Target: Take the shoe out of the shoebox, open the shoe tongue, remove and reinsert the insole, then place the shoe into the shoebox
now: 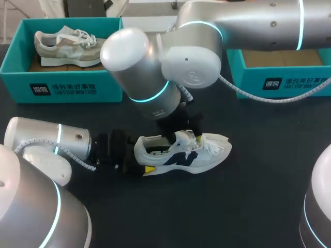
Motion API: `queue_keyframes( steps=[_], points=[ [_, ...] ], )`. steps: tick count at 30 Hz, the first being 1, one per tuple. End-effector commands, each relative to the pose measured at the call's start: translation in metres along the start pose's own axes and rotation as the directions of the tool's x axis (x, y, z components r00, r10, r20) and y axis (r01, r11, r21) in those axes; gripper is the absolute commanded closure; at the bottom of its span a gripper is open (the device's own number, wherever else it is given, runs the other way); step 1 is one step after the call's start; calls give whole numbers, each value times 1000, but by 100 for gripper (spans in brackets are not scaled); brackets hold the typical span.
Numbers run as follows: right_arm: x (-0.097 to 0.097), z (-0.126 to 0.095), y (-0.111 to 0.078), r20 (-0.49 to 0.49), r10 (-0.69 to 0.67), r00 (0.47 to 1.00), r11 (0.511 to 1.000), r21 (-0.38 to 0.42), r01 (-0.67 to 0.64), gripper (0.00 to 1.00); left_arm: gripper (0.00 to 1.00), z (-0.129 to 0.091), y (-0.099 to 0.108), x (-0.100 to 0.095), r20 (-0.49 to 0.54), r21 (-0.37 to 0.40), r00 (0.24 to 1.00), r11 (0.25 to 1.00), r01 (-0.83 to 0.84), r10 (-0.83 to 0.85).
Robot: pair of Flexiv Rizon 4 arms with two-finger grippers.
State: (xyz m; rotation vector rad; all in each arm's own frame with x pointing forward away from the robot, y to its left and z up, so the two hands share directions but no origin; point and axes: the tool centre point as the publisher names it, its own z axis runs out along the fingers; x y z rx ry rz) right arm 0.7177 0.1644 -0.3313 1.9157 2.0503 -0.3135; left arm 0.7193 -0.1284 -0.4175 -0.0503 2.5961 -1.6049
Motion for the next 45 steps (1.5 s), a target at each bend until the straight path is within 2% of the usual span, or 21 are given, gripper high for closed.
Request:
queue_keyframes(
  steps=[1,2,3,4,12,14,15,17,21,25,28,32,37,39,41,45],
  points=[
    [-4,-9,-1,-2,-4,1000,1000,-3,4,78,100,3,1,2,0,-3,1000,1000,0,0],
    [-4,-9,-2,-3,-4,1000,1000,-4,4,84,100,3,1,2,0,-3,1000,1000,0,0],
    [-4,-10,-2,-20,-9,1000,1000,-4,9,96,100,3,1,2,0,-3,1000,1000,0,0],
    [-4,-9,-2,-18,-9,1000,1000,-5,9,100,100,3,1,2,0,-3,1000,1000,0,0],
    [-6,-10,7,-76,-68,995,998,-9,67,100,100,3,1,2,0,-3,1000,1000,0,0],
    [-7,-10,11,-127,-133,983,991,-23,131,100,100,3,1,2,0,-3,1000,1000,0,0],
    [-8,-10,13,-121,-152,981,988,-28,150,100,100,3,1,2,0,-3,1000,1000,0,0],
    [-11,-6,17,-171,-246,954,969,-50,241,100,100,3,1,2,0,-3,1000,1000,0,0],
    [-21,-5,24,-188,-345,920,939,-83,335,100,100,3,1,2,0,-3,1000,1000,0,0],
    [-26,-10,31,-233,-493,838,870,-119,479,100,100,3,1,2,0,-3,1000,1000,0,0],
    [-27,-11,36,-236,-578,781,815,-113,569,100,100,3,1,2,0,-3,1000,1000,0,0],
    [-30,-13,40,-241,-640,729,765,-105,636,100,100,3,1,2,0,-3,1000,1000,0,0],
    [-43,-11,43,-240,-716,655,689,-90,719,100,100,3,1,2,0,-3,1000,1000,0,0],
    [-50,-10,42,-234,-733,639,670,-86,737,100,100,3,1,2,0,-3,1000,1000,0,0],
    [-57,-8,41,-251,-719,648,683,-79,727,100,100,3,1,2,0,-3,1000,1000,0,0],
    [-57,-8,41,-251,-719,648,683,-79,727,100,100,3,1,2,0,-3,1000,1000,0,0]
  ],
)
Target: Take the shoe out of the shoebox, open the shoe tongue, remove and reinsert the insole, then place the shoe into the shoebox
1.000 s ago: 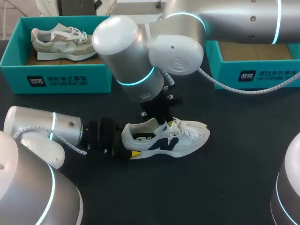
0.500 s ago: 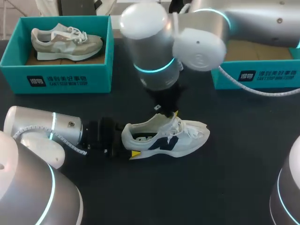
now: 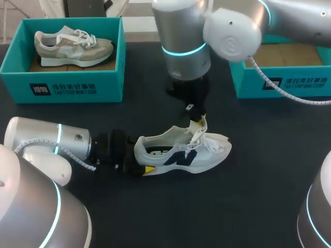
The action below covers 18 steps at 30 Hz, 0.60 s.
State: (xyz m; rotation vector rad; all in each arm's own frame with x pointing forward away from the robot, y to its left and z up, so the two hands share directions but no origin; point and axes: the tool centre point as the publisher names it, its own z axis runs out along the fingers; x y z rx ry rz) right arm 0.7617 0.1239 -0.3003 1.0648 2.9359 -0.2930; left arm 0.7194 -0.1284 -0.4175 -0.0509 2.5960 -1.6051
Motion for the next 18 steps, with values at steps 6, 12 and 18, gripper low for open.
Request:
queue_keyframes(
  steps=[6,12,18],
  points=[
    [-4,1,-5,-18,-2,1000,1000,-13,2,100,100,3,1,2,-1,-3,1000,1000,0,0],
    [-4,1,-5,-18,-2,1000,1000,-13,2,100,100,3,1,2,-1,-3,1000,1000,0,0],
    [-16,6,-22,-28,-84,996,996,-46,82,100,100,3,1,2,-1,-3,1000,1000,0,0]
  ],
)
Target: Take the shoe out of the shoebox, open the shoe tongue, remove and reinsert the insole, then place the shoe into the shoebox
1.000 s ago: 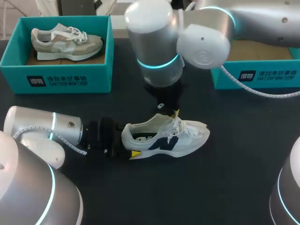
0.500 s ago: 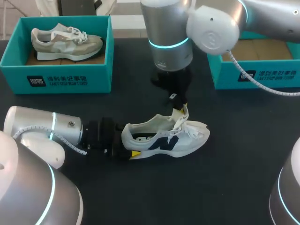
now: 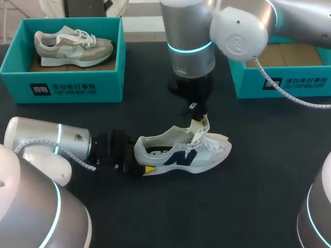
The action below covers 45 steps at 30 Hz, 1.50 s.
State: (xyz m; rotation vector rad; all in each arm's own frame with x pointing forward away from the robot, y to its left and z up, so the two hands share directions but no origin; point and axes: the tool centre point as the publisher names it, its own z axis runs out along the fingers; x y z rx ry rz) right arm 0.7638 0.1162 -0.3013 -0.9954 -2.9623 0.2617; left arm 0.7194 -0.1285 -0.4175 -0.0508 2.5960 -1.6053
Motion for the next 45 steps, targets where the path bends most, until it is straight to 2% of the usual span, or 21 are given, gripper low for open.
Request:
queue_keyframes(
  steps=[1,5,8,16,21,27,28,30,33,35,39,40,41,42,43,45],
  points=[
    [-11,7,-21,-3,-63,998,998,-24,63,100,100,2,1,2,-1,-3,1000,1000,0,0],
    [-16,19,-30,-7,-104,995,995,-7,104,100,100,2,1,2,-1,-3,1000,1000,0,0],
    [-19,27,-31,-4,-127,992,991,-33,127,100,100,2,1,2,-1,-3,1000,1000,0,0],
    [-28,56,-22,60,-224,973,971,-70,228,100,100,2,1,2,-1,-3,1000,1000,0,0],
    [-32,67,-16,108,-266,958,955,-107,278,100,100,2,1,2,-1,-3,1000,1000,0,0],
    [-32,77,-16,132,-241,961,953,-154,260,100,100,2,1,2,-1,-3,1000,1000,0,0],
    [-32,77,-16,128,-232,964,954,-164,251,94,100,2,1,2,-1,-3,1000,1000,0,0],
    [-32,78,-16,126,-229,965,955,-161,248,92,100,2,1,2,-1,-3,1000,1000,0,0],
    [-31,77,-17,127,-206,970,961,-160,225,77,100,2,1,2,-1,-3,1000,1000,0,0],
    [-31,76,-21,127,-198,972,964,-154,217,60,100,2,1,2,-1,-3,1000,1000,0,0],
    [-30,66,-27,143,-173,975,971,-141,193,53,100,2,1,2,-1,-3,1000,1000,0,0],
    [-30,63,-28,146,-163,976,973,-139,184,47,100,2,1,2,-1,-3,1000,1000,0,0],
    [-31,61,-29,149,-157,976,974,-139,178,34,100,2,1,2,-1,-3,1000,1000,0,0],
    [-31,58,-29,152,-150,977,975,-141,172,25,100,2,1,2,-1,-3,1000,1000,0,0],
    [-32,54,-29,158,-143,977,976,-141,166,9,100,2,1,2,-1,-3,1000,1000,0,0],
    [-34,47,-30,176,-136,975,978,-135,161,0,100,2,1,2,-1,-3,1000,1000,0,0]
  ],
)
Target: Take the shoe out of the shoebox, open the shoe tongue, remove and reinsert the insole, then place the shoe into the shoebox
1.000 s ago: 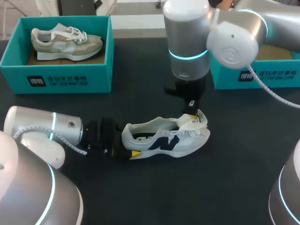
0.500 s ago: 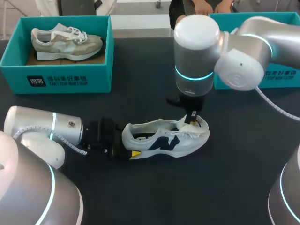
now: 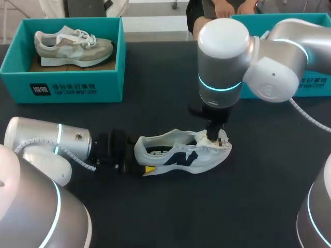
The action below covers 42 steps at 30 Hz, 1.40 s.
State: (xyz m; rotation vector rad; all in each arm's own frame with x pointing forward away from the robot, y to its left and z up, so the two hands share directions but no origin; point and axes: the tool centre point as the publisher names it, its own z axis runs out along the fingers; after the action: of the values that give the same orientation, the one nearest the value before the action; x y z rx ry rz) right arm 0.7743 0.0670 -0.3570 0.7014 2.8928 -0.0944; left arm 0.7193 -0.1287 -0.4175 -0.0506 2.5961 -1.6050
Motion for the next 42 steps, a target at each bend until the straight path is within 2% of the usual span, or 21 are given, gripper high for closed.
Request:
queue_keyframes(
  steps=[1,6,11,15,21,22,25,27,29,30,32,42],
  points=[
    [-2,-20,-4,36,15,999,1000,6,-15,0,100,2,1,2,-1,-3,1000,1000,0,0],
    [-15,-44,-3,98,40,994,999,6,-40,0,100,2,1,2,-1,-3,1000,1000,0,0],
    [-27,-66,5,136,35,990,999,-29,-32,0,100,2,1,2,-1,-3,1000,1000,0,0],
    [-29,-83,22,141,-24,990,995,-97,37,0,100,2,1,2,-1,-3,1000,1000,0,0],
    [-13,-97,56,126,-228,965,966,-91,240,0,100,2,1,2,-1,-3,1000,1000,0,0],
    [-9,-98,60,124,-258,958,960,-83,269,18,100,2,1,2,-1,-3,1000,1000,0,0],
    [4,-102,70,103,-310,945,944,-83,319,53,100,2,1,2,-1,-3,1000,1000,0,0],
    [14,-103,76,96,-318,943,940,-94,327,57,100,2,1,2,-1,-3,1000,1000,0,0],
    [25,-102,82,82,-327,942,937,-105,334,73,100,2,1,2,-1,-3,1000,1000,0,0],
    [29,-101,85,75,-309,948,941,-122,317,100,100,2,1,2,-1,-3,1000,1000,0,0],
    [38,-98,90,52,-289,956,947,-131,293,100,100,2,1,2,-1,-3,1000,1000,0,0],
    [38,-98,90,52,-289,956,947,-131,293,100,100,2,1,2,-1,-3,1000,1000,0,0]
  ],
)
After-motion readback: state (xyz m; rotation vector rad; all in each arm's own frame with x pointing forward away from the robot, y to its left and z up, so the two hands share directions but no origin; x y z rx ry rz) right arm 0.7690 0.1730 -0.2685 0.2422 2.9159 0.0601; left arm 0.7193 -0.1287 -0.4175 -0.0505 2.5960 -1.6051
